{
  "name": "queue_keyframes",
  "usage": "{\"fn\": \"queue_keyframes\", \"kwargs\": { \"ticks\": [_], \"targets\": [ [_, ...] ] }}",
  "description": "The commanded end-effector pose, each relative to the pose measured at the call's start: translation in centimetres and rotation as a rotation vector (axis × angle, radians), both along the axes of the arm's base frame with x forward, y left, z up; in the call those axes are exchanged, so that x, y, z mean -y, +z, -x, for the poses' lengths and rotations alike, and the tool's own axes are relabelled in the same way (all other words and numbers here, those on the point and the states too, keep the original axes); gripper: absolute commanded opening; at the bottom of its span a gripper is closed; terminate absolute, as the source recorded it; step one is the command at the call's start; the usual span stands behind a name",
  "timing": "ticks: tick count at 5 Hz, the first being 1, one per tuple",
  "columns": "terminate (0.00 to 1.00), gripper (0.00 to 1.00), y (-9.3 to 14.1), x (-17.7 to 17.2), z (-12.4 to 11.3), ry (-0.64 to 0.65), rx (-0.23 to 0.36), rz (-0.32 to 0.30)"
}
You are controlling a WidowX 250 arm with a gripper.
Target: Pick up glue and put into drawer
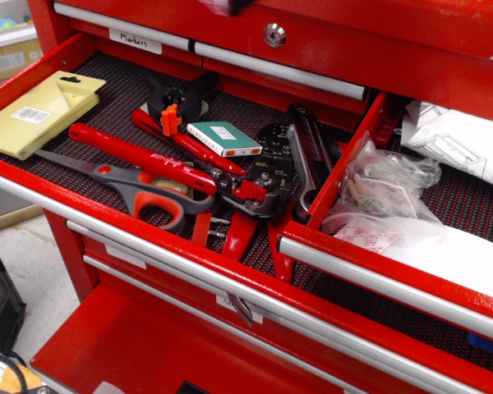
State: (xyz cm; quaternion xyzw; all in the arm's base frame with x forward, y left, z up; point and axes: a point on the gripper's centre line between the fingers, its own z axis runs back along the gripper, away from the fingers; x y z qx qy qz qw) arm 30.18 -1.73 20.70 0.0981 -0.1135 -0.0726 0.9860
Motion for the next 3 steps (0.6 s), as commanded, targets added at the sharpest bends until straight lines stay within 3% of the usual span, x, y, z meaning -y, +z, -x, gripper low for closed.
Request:
{"fn": "queue_keyframes", "kwargs": {
  "ticks": [1,2,3],
  "targets": [
    [0.0,0.0,0.8,7.7,-1.4,0.12,0.113,0.146],
    [0.0,0.0,-0.5,12.8,-1.5,0.155,0.157,0.107],
    [1.0,0.0,-1.7,15.6,-1.5,0.224,0.13,0.046]
  ]
}}
